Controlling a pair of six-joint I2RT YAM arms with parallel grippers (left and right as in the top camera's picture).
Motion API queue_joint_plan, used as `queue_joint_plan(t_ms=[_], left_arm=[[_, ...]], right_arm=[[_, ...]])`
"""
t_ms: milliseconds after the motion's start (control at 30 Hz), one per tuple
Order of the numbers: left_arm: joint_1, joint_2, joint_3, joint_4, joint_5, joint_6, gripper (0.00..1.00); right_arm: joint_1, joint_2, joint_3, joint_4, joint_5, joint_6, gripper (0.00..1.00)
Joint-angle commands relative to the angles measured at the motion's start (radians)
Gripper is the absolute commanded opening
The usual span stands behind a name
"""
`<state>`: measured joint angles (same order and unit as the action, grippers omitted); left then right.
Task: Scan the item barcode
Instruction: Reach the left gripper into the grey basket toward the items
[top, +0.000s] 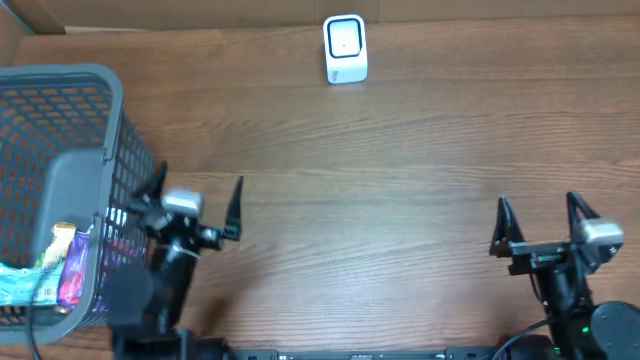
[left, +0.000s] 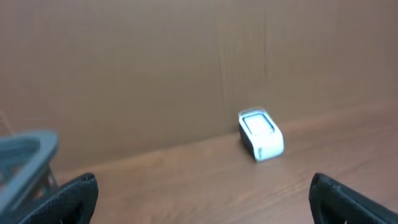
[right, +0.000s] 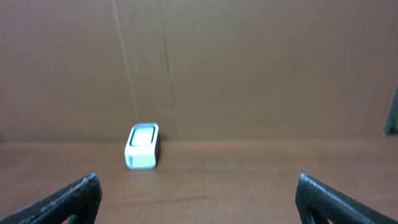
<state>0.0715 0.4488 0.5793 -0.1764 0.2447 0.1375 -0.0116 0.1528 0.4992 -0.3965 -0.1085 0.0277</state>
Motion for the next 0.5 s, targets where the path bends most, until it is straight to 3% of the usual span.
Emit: queue_joint_plan(t_ms=[0, 233, 367, 467], left_arm=[[-0.006, 0.238, 0.345, -0.194, 0.019, -0.003, 1.00], [-0.006, 0.499, 0.750, -0.537, 0.098, -0.003, 1.00], [-0.006, 0.525, 0.772, -0.599, 0.117, -0.027, 1.00], [-0.006, 0.526, 0.772, -0.669, 0.241, -0.059, 1.00]], right_arm=[[0.004, 0.161, 0.220, -0.101, -0.020, -0.007, 1.00], [0.004, 0.463, 0.594, -0.389, -0.033, -0.055, 1.00], [0.004, 0.634, 0.763, -0.543, -0.098, -0.056, 1.00], [0.004, 0.800, 0.886, -0.664, -0.163, -0.054, 1.00]])
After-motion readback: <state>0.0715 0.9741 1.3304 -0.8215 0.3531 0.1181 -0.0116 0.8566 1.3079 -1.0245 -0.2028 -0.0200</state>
